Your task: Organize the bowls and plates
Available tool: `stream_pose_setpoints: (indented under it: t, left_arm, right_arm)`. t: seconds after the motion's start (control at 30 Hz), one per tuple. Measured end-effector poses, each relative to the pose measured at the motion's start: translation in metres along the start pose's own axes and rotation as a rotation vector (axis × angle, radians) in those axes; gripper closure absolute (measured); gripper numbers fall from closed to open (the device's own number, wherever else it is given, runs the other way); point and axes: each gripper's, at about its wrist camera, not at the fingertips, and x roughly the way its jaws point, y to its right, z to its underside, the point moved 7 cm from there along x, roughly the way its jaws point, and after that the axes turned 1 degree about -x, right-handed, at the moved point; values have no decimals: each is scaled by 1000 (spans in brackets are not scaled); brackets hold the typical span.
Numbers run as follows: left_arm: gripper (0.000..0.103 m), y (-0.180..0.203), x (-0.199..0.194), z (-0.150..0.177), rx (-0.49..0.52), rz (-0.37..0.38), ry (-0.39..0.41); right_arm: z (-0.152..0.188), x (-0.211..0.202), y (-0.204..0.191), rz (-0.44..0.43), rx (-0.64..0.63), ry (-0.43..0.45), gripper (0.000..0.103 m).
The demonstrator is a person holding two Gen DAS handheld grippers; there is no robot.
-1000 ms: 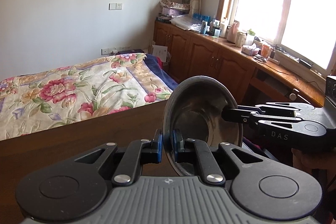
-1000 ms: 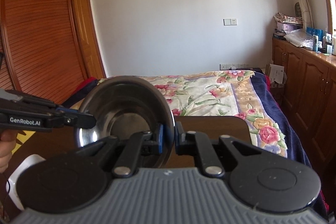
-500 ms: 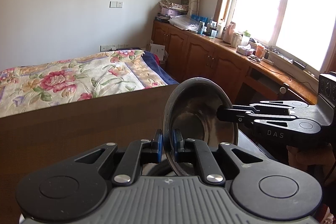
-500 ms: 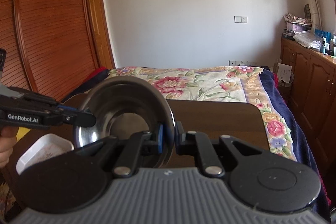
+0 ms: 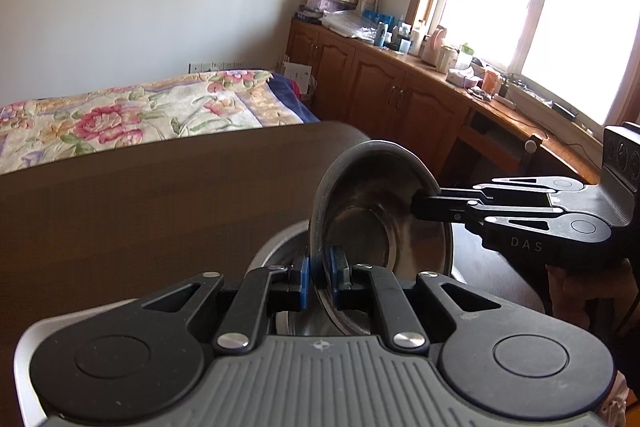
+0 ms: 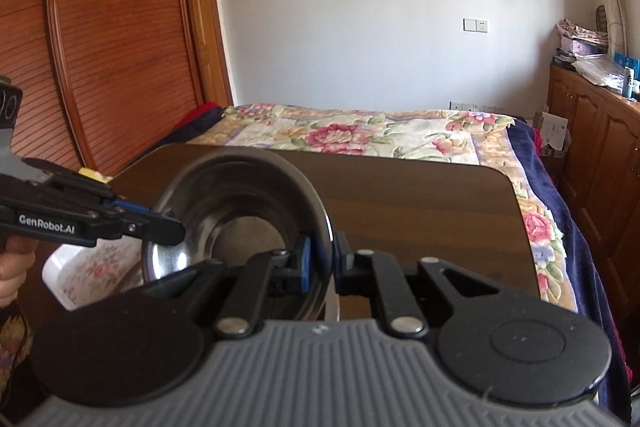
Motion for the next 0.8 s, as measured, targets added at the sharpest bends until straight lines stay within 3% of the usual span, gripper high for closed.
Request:
stream_pose_setpoints:
  t: [0.8]
  left_arm:
    - [91, -10, 10, 20, -6, -32, -33]
  right_arm:
    - [18, 11, -18, -14, -53, -39, 90]
